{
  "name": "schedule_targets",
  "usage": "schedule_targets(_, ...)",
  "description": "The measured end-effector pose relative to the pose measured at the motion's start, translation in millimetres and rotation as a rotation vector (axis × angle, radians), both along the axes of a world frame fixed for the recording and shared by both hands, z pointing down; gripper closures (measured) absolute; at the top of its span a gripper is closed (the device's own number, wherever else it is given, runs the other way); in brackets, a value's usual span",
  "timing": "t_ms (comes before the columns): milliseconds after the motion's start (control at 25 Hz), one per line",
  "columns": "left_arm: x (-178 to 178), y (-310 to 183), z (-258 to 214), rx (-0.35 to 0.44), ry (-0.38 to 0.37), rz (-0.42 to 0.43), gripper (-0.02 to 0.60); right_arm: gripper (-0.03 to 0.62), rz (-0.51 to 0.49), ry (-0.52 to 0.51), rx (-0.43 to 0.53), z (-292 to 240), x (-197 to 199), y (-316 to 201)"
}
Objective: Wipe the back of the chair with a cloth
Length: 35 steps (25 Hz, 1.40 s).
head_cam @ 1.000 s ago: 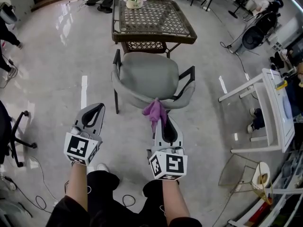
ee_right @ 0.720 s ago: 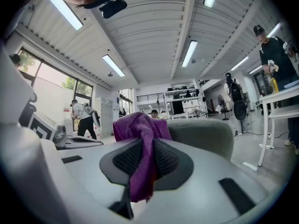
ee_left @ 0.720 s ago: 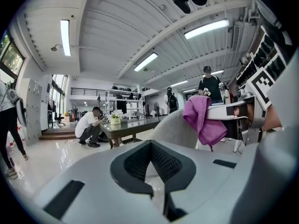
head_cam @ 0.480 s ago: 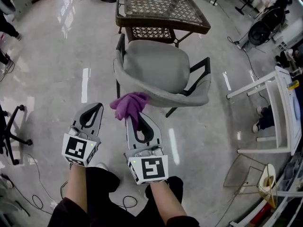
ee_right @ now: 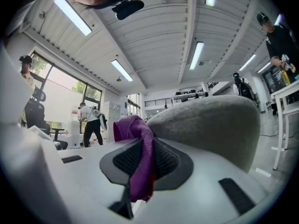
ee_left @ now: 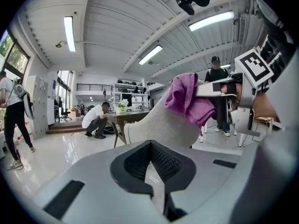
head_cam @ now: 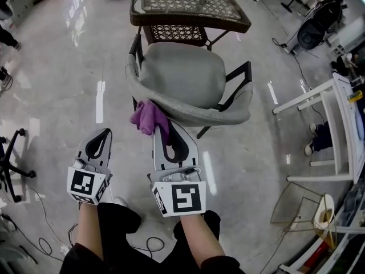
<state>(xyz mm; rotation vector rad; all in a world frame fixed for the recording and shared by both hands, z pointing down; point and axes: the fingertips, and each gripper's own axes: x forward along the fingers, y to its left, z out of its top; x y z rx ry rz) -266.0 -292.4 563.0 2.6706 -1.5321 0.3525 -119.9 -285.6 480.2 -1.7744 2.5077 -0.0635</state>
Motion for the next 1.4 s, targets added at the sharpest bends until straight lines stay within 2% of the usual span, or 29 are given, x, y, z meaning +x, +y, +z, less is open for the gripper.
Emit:
schedule_targets(280,58.7,5.2,2.0,0.009,-0.016,0.065,0.572,0.520,0.085,-0.023,0.053,-19.5,70.8,21.1)
schedule_targets(480,101.4,2.6,3.2,-0.006,0.001,0.103,0.572,0.520,0.180,-0.032,0.063,-18.8,131.8,30.0)
schedule_targets(640,123.2,-3.6,11.9,0.011,0.022,0.099,0.572,0.520,0.260,-0.048,0.068,-10.5,186.3,29.8)
schedule_targets(840,133.2,-8.3,27.4,0.050,0.031,0.090,0.572,0.520,0.272,-0.049,0.106,3.3,224.5,19.0)
schedule_targets(1000,118.4,-7.8,36.9,0.095,0.023,0.058,0.572,0.520,0.273,-0.066,0.140,9.9,227.6,21.1)
schedule_targets(1120,100.3,-8.8,44.4,0.129,0.016,0.022,0.572,0.520,0.238,-0.026,0.195,13.3,213.6,36.4)
schedule_targets(1240,84.6,-7.7,48.1,0.161,0.033,-0.019,0.572,0.520,0.167,0.023,0.224,30.1,186.6,50.2)
schedule_targets(1400,75.9,0.2,58.1,0.185,0.045,-0.042,0.572,0.520,0.043,0.073,0.228,53.0,129.8,60.6)
